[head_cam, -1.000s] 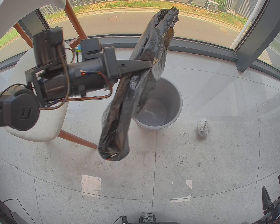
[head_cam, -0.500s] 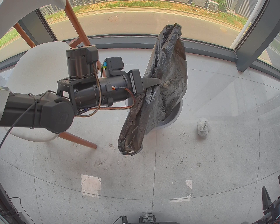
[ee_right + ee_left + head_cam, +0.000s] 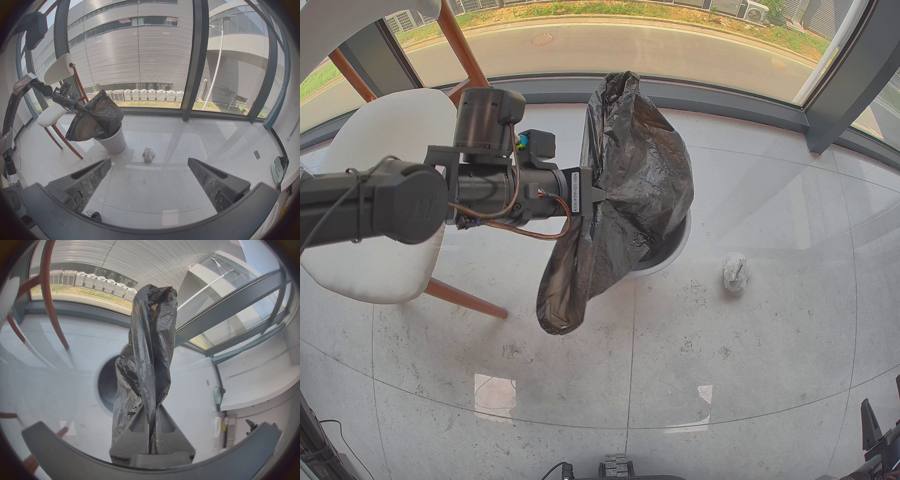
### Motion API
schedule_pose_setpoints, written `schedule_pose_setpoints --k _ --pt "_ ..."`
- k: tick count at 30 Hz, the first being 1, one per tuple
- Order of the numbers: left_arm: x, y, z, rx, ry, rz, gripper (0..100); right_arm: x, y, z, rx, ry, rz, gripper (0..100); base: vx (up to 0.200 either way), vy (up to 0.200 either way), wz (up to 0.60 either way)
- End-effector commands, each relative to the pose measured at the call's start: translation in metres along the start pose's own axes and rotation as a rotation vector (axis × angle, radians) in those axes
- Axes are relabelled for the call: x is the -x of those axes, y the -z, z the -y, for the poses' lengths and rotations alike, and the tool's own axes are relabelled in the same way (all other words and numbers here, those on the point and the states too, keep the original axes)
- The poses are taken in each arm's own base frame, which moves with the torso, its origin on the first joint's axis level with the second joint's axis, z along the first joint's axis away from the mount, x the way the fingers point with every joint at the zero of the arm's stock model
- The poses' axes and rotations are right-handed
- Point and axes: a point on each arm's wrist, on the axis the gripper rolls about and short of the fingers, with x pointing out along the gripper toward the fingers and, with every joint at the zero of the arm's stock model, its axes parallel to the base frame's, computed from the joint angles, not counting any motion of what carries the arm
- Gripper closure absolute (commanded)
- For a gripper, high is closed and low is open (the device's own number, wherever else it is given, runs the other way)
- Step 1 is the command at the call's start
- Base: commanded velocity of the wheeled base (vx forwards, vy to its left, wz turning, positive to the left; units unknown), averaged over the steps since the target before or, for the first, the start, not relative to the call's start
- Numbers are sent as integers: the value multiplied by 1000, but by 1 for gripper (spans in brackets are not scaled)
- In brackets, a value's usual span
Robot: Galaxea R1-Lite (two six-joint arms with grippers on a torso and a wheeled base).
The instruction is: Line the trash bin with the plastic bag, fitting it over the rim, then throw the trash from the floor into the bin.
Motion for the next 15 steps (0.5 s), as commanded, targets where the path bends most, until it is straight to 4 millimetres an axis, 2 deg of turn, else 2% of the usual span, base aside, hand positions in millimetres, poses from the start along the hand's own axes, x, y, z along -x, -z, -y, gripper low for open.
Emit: schedule_pose_setpoints --k 1,6,15 --pt "18 -25 5 -50 -83 42 100 -1 5 0 0 0 -9 0 0 0 0" --pt "27 -27 7 -80 -159 -6 100 -1 5 0 2 0 -9 0 0 0 0" --pt "23 -20 6 -368 -194 -65 100 -1 5 0 2 0 -9 0 0 0 0"
